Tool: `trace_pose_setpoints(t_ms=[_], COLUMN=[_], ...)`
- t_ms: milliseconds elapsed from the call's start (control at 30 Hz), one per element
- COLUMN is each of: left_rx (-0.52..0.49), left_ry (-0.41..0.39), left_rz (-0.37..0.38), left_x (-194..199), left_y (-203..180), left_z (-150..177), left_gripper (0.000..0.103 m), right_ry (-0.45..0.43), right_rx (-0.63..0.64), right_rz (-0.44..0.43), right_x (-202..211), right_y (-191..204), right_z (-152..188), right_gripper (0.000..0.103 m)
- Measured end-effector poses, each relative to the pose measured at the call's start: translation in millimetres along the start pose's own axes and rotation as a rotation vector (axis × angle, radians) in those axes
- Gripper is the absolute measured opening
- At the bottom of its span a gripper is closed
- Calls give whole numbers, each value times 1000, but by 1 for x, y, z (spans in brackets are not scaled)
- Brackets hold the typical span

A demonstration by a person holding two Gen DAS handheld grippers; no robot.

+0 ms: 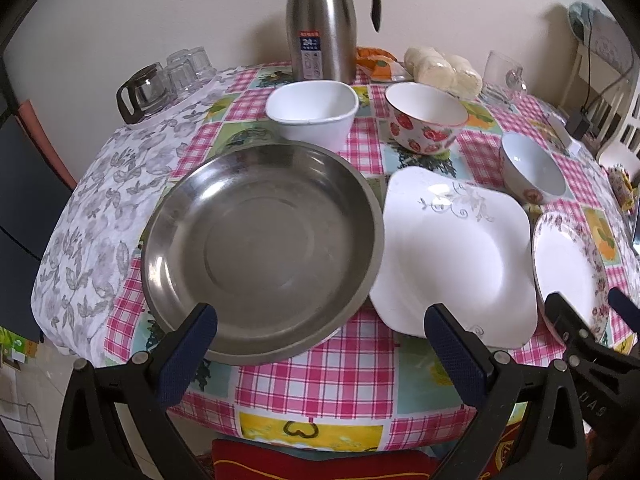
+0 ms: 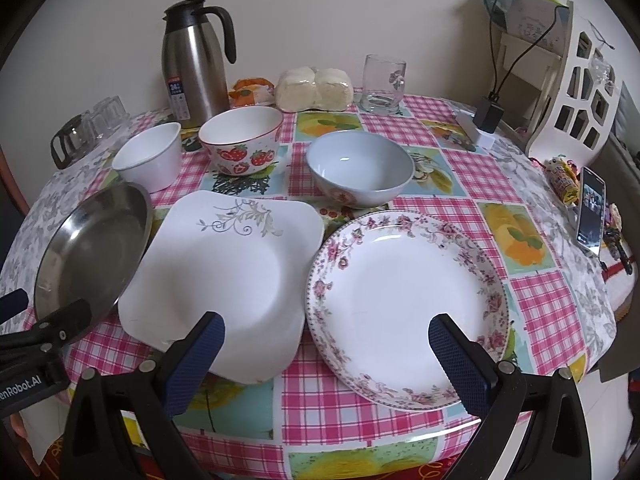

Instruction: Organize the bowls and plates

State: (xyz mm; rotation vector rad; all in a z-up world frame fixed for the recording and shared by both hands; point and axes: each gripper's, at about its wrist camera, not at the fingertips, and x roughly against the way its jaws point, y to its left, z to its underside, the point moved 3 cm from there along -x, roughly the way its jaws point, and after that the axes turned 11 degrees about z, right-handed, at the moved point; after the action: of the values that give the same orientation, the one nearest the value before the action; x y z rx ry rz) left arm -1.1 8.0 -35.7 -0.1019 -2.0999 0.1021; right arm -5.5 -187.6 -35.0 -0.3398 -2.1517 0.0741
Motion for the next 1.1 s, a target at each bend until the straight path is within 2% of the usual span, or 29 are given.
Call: trace_pose_setpoints(t_ms=[200,367,633,700,800,967,1100], left_rx=[82,166,306,330,371,477,551], left_ry=[-70,-139,-195,-180,-118,-47,-20], left_rz=[-33,-59,-14,-13,-42,-98,-89], left_x=[7,10,6,1,-10,-29,-42], left_y=[29,58,100,109,121,152,170], left_z=[-9,-15,-20,-21,-18,-8,1], left_gripper=[103,103,103,103,103,103,102], right_ry=[6,-7,-7,5,17,-27,-42], right_rx=[22,29,20,11,9,54,75], right_rz=[-31,-94,-162,-200,-256,-270,-275], right_x=[-3,-4,-14,-19,-24,-24,-27], right_y=[21,43,72,78,90,109,120], right_z=[-1,-4,-10,-13,-14,-17,-20], right_gripper=[103,103,103,103,103,103,103])
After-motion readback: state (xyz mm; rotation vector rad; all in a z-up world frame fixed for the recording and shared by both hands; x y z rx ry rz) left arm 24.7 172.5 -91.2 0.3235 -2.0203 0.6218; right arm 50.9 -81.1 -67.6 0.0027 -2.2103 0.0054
